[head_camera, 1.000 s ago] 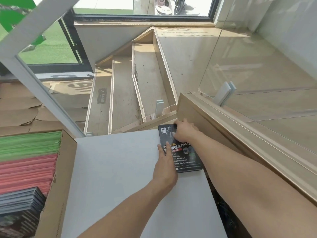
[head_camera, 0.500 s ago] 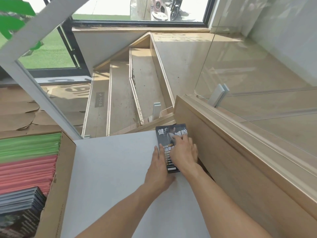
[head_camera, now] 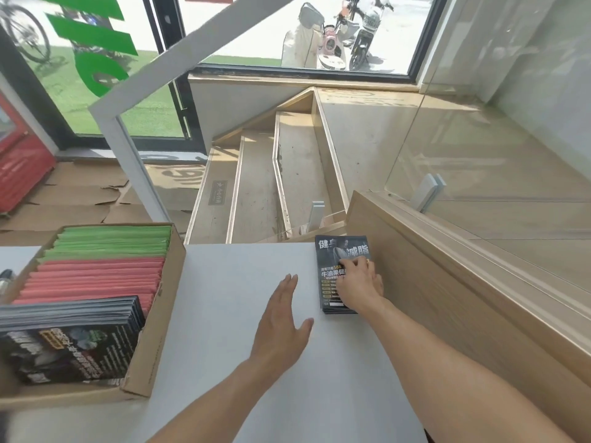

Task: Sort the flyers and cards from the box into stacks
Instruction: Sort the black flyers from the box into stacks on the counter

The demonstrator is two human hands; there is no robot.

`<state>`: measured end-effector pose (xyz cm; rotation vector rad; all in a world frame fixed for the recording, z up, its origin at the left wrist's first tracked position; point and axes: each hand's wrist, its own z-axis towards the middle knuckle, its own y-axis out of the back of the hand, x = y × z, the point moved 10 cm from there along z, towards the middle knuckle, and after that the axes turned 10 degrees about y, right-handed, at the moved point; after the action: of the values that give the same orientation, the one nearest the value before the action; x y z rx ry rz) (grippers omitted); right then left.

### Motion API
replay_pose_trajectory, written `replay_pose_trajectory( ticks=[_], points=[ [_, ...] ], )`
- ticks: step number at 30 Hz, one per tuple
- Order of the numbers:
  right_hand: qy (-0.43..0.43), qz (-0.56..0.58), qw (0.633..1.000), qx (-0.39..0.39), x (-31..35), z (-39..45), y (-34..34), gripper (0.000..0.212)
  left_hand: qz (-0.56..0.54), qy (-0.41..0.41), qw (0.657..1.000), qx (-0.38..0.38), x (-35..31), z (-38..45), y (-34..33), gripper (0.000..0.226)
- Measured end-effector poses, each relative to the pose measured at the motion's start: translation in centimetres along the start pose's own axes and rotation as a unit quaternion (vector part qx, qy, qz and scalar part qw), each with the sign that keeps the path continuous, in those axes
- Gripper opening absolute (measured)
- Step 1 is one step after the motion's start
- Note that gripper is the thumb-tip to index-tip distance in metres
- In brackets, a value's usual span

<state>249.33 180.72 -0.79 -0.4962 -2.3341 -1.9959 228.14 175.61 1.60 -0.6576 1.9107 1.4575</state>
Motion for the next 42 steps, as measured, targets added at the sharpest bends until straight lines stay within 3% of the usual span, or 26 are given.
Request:
replay_pose_trajectory(
  ticks=[5, 10, 15, 18, 22, 28, 33, 38, 42],
  points=[
    [-0.023, 0.006, 0.999, -0.036, 0.6, -0.3, 1.3, 0.047, -0.022, 0.042, 0.998, -0.039, 3.6, -2.0, 4.2, 0.073],
    [-0.119, 0.143, 0.982, -0.037, -2.6, -2.6, 0.4, 0.056, -0.053, 0.125, 0.981, 0.139, 3.6, -1.7, -1.2, 0.092],
    [-0.090, 0.194, 0.977, -0.019, -3.4, -4.4, -0.5, 0.054, -0.169, 0.183, 0.940, 0.233, -0.2, -1.0, -6.3, 0.096],
    [-0.070, 0.204, 0.976, 0.002, -3.5, -5.0, -0.9, 0.064, -0.195, 0.170, 0.940, 0.220, -1.8, -0.4, -7.4, 0.077],
    [-0.057, 0.197, 0.979, 0.022, -3.5, -5.1, -1.2, 0.089, -0.203, 0.159, 0.944, 0.207, -2.8, -0.6, -7.6, 0.068],
    [-0.076, 0.177, 0.981, 0.006, -4.4, -4.3, -1.3, 0.066, -0.190, 0.151, 0.949, 0.200, -3.5, -0.5, -7.4, 0.062],
    [-0.083, 0.175, 0.981, 0.004, -4.7, -4.0, -1.6, 0.060, -0.189, 0.155, 0.949, 0.197, -3.6, -0.4, -7.4, 0.061],
    [-0.093, 0.125, 0.988, 0.018, -3.8, -4.7, -0.6, 0.066, -0.195, 0.155, 0.950, 0.189, -3.3, -0.3, -7.1, 0.062],
    [-0.020, 0.102, 0.995, -0.008, 1.1, -4.3, 2.4, 0.073, -0.193, 0.151, 0.963, 0.114, -2.4, -0.6, -3.9, 0.080]
  ],
)
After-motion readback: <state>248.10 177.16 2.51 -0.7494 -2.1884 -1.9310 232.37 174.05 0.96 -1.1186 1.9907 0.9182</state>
